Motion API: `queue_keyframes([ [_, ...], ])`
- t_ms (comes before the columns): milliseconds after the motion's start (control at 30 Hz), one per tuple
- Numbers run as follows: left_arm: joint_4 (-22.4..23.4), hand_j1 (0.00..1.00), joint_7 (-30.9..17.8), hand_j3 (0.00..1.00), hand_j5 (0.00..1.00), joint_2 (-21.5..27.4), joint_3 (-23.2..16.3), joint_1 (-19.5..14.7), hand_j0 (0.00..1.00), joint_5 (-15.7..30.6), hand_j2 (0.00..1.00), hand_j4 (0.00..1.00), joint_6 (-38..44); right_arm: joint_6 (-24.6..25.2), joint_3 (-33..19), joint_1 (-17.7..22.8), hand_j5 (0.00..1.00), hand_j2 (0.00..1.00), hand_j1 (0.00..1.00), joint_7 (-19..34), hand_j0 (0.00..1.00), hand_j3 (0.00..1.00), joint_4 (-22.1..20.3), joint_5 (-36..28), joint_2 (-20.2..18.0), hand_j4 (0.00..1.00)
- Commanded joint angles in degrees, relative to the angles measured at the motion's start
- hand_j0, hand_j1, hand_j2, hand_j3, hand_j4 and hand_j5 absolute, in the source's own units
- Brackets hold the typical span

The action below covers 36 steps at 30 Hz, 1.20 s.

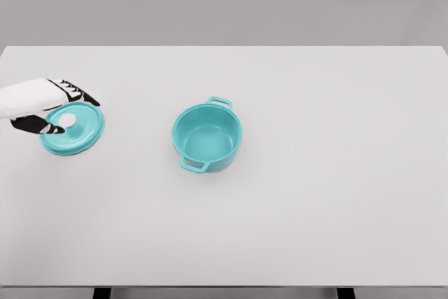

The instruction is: Cover the pot with left arm

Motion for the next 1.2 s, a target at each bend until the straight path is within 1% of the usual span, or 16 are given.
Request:
queue_keyframes([
  [0, 1.66, 0.82, 0.03, 0.82, 0.82, 0.04, -0.62, 0.00, 0.82, 0.26, 0.82, 0.82, 0.15, 0.00, 0.00, 0.00, 1.00, 1.00, 1.00, 0.01, 1.00, 1.00, -0.02, 0.00, 0.00, 1.00],
  [133, 2.89, 0.81, 0.03, 0.81, 0.81, -0.22, -0.70, -0.18, 0.81, 0.18, 0.81, 0.81, 0.15, 0.00, 0.00, 0.00, 1.00, 1.00, 1.00, 0.01, 1.00, 1.00, -0.02, 0.00, 0.00, 1.00],
  [167, 2.89, 0.79, 0.03, 0.79, 0.79, -0.22, -0.70, -0.18, 0.79, 0.18, 0.79, 0.79, 0.15, 0.00, 0.00, 0.00, 1.00, 1.00, 1.00, 0.01, 1.00, 1.00, 0.07, 0.00, 0.00, 1.00],
  [467, 6.49, 0.79, 0.03, 0.79, 0.79, -0.83, -0.70, -0.53, 0.79, -0.52, 0.79, 0.79, 0.15, 0.00, 0.00, 0.00, 1.00, 1.00, 1.00, 0.01, 1.00, 1.00, -0.02, 0.00, 0.00, 1.00],
  [600, 6.84, 0.78, 0.03, 0.78, 0.78, -0.83, -0.70, -1.05, 0.78, -0.88, 0.78, 0.78, 0.15, 0.00, 0.00, 0.00, 1.00, 1.00, 1.00, 0.01, 1.00, 1.00, 0.07, 0.00, 0.00, 1.00],
  [667, 7.55, 0.76, 0.03, 0.76, 0.76, -1.62, -0.62, -1.05, 0.76, -1.14, 0.76, 0.76, 0.15, 0.00, 0.00, 0.00, 1.00, 1.00, 1.00, 0.01, 1.00, 1.00, -0.02, 0.00, 0.00, 1.00],
  [867, 9.13, 0.76, 0.03, 0.76, 0.76, -3.03, -0.44, -1.05, 0.76, -1.67, 0.76, 0.76, 0.15, 0.00, 0.00, 0.00, 1.00, 1.00, 1.00, 0.01, 1.00, 1.00, -0.02, 0.00, 0.00, 1.00],
  [1067, 9.30, 0.76, 0.03, 0.76, 0.76, -3.65, -0.09, -1.05, 0.76, -1.84, 0.76, 0.76, 0.15, 0.00, 0.00, 0.00, 1.00, 1.00, 1.00, 0.01, 1.00, 1.00, 0.07, 0.00, 0.00, 1.00],
  [1167, 10.18, 0.76, 0.03, 0.76, 0.76, -4.00, -0.09, -1.58, 0.76, -1.84, 0.76, 0.76, 0.15, 0.00, 0.00, 0.00, 1.00, 1.00, 1.00, 0.01, 1.00, 1.00, -0.02, 0.00, 0.00, 1.00],
])
